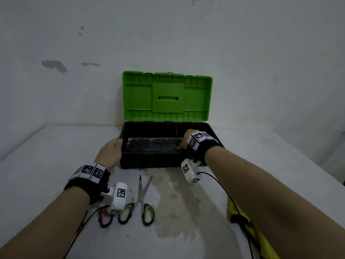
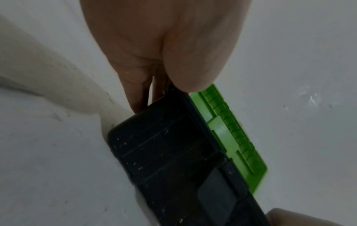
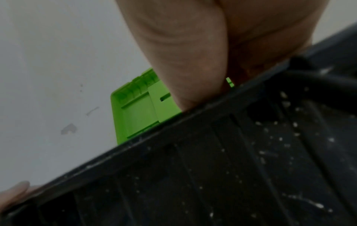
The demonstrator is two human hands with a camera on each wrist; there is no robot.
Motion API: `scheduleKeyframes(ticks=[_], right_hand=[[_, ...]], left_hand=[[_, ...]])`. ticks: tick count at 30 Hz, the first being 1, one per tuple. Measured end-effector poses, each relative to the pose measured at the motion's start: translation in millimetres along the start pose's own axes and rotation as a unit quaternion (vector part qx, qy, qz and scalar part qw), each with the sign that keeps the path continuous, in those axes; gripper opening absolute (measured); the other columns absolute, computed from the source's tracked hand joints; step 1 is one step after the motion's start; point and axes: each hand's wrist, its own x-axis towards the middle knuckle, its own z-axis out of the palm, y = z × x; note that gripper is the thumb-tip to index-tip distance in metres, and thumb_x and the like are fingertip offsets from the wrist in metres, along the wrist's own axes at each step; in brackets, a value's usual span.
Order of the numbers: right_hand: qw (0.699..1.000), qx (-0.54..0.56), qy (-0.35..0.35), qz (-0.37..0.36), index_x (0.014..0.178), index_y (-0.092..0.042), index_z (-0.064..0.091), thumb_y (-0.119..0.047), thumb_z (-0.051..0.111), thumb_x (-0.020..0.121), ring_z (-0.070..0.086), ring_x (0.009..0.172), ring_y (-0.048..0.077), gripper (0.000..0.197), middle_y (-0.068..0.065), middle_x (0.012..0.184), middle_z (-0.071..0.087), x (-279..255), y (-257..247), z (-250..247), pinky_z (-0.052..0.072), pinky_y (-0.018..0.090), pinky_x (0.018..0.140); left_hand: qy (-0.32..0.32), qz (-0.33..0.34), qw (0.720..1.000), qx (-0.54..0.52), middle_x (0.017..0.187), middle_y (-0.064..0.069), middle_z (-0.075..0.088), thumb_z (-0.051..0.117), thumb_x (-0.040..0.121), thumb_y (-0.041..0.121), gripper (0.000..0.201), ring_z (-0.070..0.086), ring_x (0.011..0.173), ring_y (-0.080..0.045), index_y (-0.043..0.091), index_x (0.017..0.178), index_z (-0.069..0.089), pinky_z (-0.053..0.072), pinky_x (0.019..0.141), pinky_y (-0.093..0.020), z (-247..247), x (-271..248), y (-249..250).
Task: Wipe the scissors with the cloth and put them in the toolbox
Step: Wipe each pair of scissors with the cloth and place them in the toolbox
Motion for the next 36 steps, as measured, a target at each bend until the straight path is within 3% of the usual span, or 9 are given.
scheduleKeyframes(ticks=[9, 14, 18, 21, 24, 28, 31, 33, 36], right_hand=[[0.997, 0.028, -0.068, -0.016, 0.126, -0.001, 0.058, -0.021, 0.056, 0.094, 0.049, 0.095, 0.024, 0.038, 0.013, 0.102, 0.051, 2.6, -0.9, 0.5, 0.034, 0.031, 0.078], [0.994, 0.107, -0.001, 0.036, 0.071, -0.019, 0.064, -0.037, 0.065, 0.086, 0.06, 0.066, 0.022, 0.023, 0.006, 0.079, 0.064, 0.0, 8.9, -2.8, 0.046, 0.026, 0.061], [0.977, 0.194, 0.085, 0.04, 0.096, -0.012, 0.072, -0.045, 0.062, 0.088, 0.065, 0.081, 0.024, 0.035, 0.008, 0.094, 0.071, -34.5, 19.8, -6.8, 0.046, 0.025, 0.067], [0.969, 0.207, 0.134, 0.016, 0.098, -0.016, 0.072, -0.042, 0.059, 0.091, 0.065, 0.091, 0.025, 0.03, 0.008, 0.097, 0.071, -92.3, 42.6, 0.2, 0.043, 0.024, 0.072], [0.967, 0.217, 0.131, 0.028, 0.097, -0.016, 0.073, -0.041, 0.06, 0.091, 0.064, 0.09, 0.024, 0.029, 0.007, 0.097, 0.07, -146.7, 68.6, 15.9, 0.044, 0.025, 0.071], [0.975, 0.188, 0.102, 0.056, 0.112, -0.014, 0.067, -0.041, 0.06, 0.089, 0.06, 0.105, 0.026, 0.037, 0.009, 0.114, 0.065, -186.8, 95.9, 47.9, 0.048, 0.03, 0.085], [0.984, 0.131, 0.07, 0.095, 0.125, -0.014, 0.057, -0.044, 0.059, 0.088, 0.052, 0.117, 0.031, 0.048, 0.012, 0.128, 0.054, -196.1, 109.2, 66.4, 0.046, 0.04, 0.096], [0.986, 0.106, 0.034, 0.121, 0.121, -0.013, 0.057, -0.046, 0.058, 0.086, 0.054, 0.111, 0.032, 0.048, 0.014, 0.124, 0.055, -197.3, 115.5, 74.1, 0.049, 0.04, 0.091], [0.988, 0.087, -0.008, 0.13, 0.098, -0.01, 0.059, -0.05, 0.063, 0.08, 0.06, 0.089, 0.028, 0.044, 0.012, 0.103, 0.062, -195.2, 121.9, 82.1, 0.048, 0.033, 0.068]], left_hand=[[0.0, 0.005, 1.0, -0.003, 0.131, -0.022, 0.061, 0.031, 0.108, 0.027, 0.042, 0.057, 0.119, -0.035, 0.006, 0.133, 0.057, 0.042, 0.098, -0.039, -1.2, 0.1, -0.7], [-0.013, -0.021, 1.0, 0.002, 0.137, -0.022, 0.057, 0.03, 0.108, 0.031, 0.046, 0.054, 0.124, -0.035, 0.005, 0.136, 0.055, 0.04, 0.106, -0.04, -9.1, -12.1, 10.7], [0.017, -0.03, 0.998, 0.042, 0.151, -0.022, 0.043, 0.044, 0.104, 0.037, 0.055, 0.041, 0.139, -0.036, 0.006, 0.15, 0.041, 0.032, 0.115, -0.043, -17.5, -43.2, 24.2], [0.047, 0.005, 0.994, 0.101, 0.136, -0.024, 0.054, 0.052, 0.1, 0.032, 0.044, 0.049, 0.127, -0.038, 0.008, 0.137, 0.055, 0.039, 0.108, -0.043, -19.5, -80.2, 37.6], [-0.019, 0.017, 0.994, 0.106, 0.124, -0.013, 0.063, 0.054, 0.1, 0.029, 0.029, 0.056, 0.111, -0.028, 0.011, 0.12, 0.064, 0.042, 0.092, -0.033, -12.3, -119.9, 41.5], [-0.115, -0.022, 0.967, 0.227, 0.135, -0.011, 0.058, 0.057, 0.098, 0.036, 0.042, 0.055, 0.123, -0.029, 0.011, 0.132, 0.059, 0.043, 0.099, -0.034, 0.4, -158.5, 36.6], [-0.162, -0.026, 0.933, 0.32, 0.095, -0.008, 0.066, 0.064, 0.093, 0.037, 0.026, 0.063, 0.094, -0.025, 0.012, 0.091, 0.067, 0.045, 0.075, -0.03, 3.9, -172.5, 40.9], [-0.175, -0.032, 0.921, 0.346, 0.076, -0.005, 0.062, 0.069, 0.089, 0.034, 0.028, 0.06, 0.075, -0.021, 0.011, 0.075, 0.064, 0.042, 0.064, -0.028, 4.0, -177.6, 43.7], [-0.165, -0.031, 0.914, 0.369, 0.09, -0.007, 0.07, 0.072, 0.087, 0.032, 0.023, 0.064, 0.083, -0.022, 0.009, 0.091, 0.072, 0.049, 0.07, -0.028, 3.8, -179.4, 45.8]])
